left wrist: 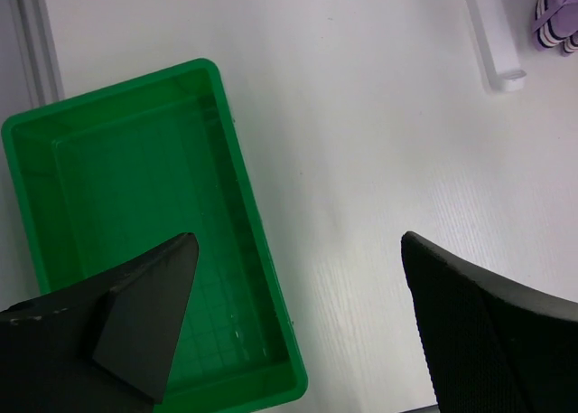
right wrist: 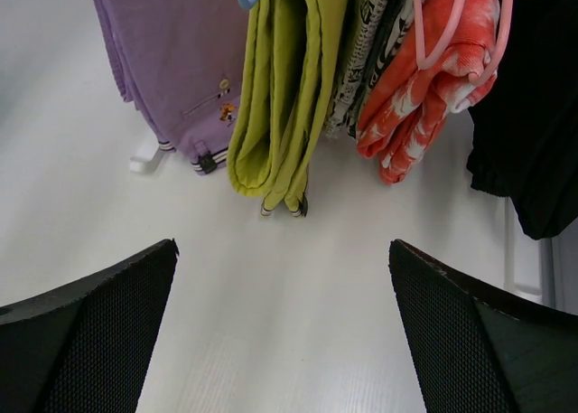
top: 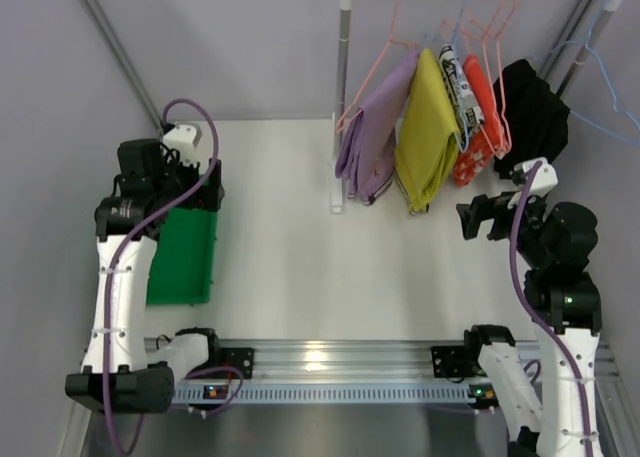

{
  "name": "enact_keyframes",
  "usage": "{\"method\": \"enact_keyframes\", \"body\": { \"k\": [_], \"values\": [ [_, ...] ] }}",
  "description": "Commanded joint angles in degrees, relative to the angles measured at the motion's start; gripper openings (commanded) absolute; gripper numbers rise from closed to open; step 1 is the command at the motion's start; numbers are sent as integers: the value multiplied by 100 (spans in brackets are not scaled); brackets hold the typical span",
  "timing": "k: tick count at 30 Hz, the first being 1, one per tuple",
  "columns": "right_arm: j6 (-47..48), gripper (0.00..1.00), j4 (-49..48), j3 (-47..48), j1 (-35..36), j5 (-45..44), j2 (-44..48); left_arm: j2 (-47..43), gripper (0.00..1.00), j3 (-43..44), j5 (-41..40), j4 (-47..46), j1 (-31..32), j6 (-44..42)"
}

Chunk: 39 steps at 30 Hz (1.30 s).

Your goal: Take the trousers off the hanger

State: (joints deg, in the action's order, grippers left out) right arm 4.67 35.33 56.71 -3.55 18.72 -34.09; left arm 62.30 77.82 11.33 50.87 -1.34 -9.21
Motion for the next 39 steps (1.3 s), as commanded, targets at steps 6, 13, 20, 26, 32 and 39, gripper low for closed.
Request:
{"method": "enact_keyframes", "body": {
  "k": [6,13,20,26,32,39],
  "values": [
    [-212,99,26,341,-75,-114,-309,1037,99,1936,368,28,3,332],
    [-264,99,114,508,-75,-202,-493,3468,99,5652,2334,757,108,1569],
    [-230,100,264,639,-75,-404,-625,4000,99,5779,3208,-1238,986,3064],
    [-159,100,404,798,-75,-545,-722,4518,93,5516,3261,-2616,1478,3768],
    [-62,99,457,894,-84,-641,-845,4993,85,5446,3726,-3766,1760,4752],
    [8,99,501,965,-93,-738,-889,5380,79,5454,3964,-4322,2199,5359]
  ]
}}
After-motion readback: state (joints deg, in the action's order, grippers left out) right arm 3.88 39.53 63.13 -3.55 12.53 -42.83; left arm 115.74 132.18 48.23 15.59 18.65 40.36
